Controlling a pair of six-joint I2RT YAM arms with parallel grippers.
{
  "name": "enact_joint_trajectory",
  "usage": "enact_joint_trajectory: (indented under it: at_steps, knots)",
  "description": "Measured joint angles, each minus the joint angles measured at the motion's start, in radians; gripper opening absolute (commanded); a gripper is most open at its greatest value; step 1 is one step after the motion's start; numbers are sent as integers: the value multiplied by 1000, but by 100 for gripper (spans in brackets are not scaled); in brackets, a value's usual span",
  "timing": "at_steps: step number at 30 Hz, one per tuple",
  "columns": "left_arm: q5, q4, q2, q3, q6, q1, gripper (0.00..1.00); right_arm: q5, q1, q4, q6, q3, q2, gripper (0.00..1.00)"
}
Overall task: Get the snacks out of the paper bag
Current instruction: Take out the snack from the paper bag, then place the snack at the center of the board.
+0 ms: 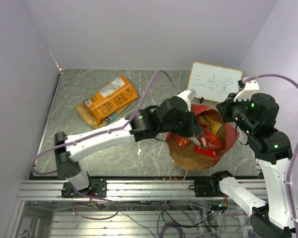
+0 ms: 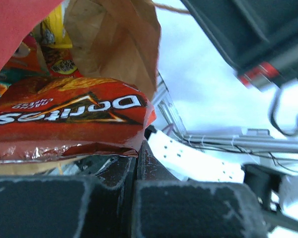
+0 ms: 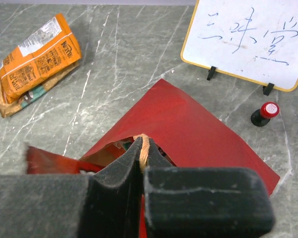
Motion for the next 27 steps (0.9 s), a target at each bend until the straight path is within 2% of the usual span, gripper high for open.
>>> enact_joint_trajectory:
  at_steps: [4, 7, 9, 14, 17, 21, 27]
  knots:
    - [7, 9, -174, -109, 28, 0, 7, 0, 0, 24, -1, -21, -2, 0]
    - [-5, -9, -275, -120, 70, 0, 7, 0, 0, 41, -2, -24, 2, 0]
    - [-26, -55, -303, -85, 108, 3, 7, 0, 0, 51, -2, -27, 2, 0]
    - [-157, -264, -286, 132, 217, 39, 7, 7, 0, 63, -1, -37, 5, 0]
    - [-258, -332, -315, 162, 255, 88, 7, 7, 0, 67, 1, -43, -1, 0]
    - [-369, -420, -385, 116, 224, 195, 7, 6, 0, 77, 16, -76, -25, 0]
    - [-388, -482, -480, -27, 195, 460, 7, -5, 0, 79, 30, -54, 3, 0]
